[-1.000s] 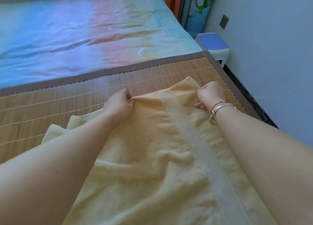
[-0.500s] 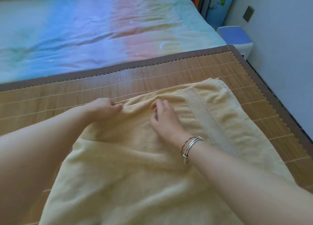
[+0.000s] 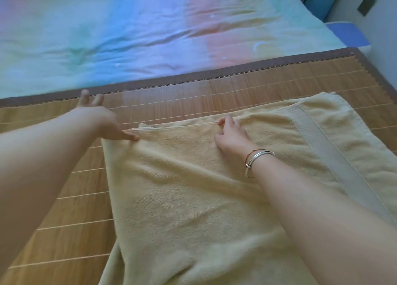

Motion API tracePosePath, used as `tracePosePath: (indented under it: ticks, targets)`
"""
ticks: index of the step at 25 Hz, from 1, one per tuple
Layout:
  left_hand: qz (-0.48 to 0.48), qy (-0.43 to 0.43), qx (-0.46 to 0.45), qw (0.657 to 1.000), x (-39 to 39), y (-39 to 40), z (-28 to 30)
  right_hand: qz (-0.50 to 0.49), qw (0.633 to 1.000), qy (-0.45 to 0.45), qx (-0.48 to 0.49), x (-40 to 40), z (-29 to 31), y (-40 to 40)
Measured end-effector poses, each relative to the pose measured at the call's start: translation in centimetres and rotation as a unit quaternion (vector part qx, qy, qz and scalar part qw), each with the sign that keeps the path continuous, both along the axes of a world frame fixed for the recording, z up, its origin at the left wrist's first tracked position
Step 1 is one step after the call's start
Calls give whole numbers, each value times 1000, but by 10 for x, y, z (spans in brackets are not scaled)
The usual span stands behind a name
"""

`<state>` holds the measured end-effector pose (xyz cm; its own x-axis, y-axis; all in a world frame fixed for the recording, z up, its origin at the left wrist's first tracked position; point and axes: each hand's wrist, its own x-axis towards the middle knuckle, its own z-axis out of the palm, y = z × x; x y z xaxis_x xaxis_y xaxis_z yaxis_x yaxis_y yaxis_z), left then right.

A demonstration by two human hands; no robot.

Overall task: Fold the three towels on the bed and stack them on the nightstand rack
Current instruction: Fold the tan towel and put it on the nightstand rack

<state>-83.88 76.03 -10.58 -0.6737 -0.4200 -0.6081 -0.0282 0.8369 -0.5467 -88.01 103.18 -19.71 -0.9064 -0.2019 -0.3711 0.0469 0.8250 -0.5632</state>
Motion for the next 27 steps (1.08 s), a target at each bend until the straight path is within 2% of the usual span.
tracePosePath:
  ticks: [1,2,4,5,6,8,10,11,12,13,15,16,17,19,21,24,27]
  targets:
    - [11,49,72,996,5,-10,-5,7,1000,3,23,2,0,-3]
    - [21,122,172,977,9,-13,-11,11,999,9,49,4,1,-6]
    - [57,245,372,894,17,-6,-21,20,992,41,116,10,2,-17]
    - [79,273,440,852,19,0,-24,34,984,84,153,14,2,-23]
    - [100,290,481,821,20,5,-27,52,974,140,169,19,2,-30]
    - [127,325,520,780,21,9,-24,99,968,206,102,29,3,-53]
    - [141,334,537,762,22,6,-21,141,977,156,-16,37,6,-82]
    - [146,317,538,767,21,5,-21,157,979,121,-46,39,6,-93]
    - [150,285,527,787,21,3,-21,166,980,96,-49,37,4,-102]
    - [145,238,489,826,22,0,-22,168,982,71,-39,34,2,-108]
    - [87,142,336,927,22,-8,-22,155,987,35,-11,27,-3,-113]
    - [40,115,243,962,21,-15,-20,150,988,25,-4,24,-4,-116]
    - [-10,97,163,982,19,-22,-15,148,989,17,-1,22,-4,-117]
    - [-66,51,75,994,14,-41,-8,147,989,0,-1,20,-4,-119]
    - [-87,19,47,995,14,-60,-5,146,989,-17,-2,16,-5,-121]
    - [-81,122,38,988,18,-78,-9,146,989,-36,-1,11,-7,-121]
    - [5,233,81,969,26,-80,-28,127,992,9,1,9,-1,-127]
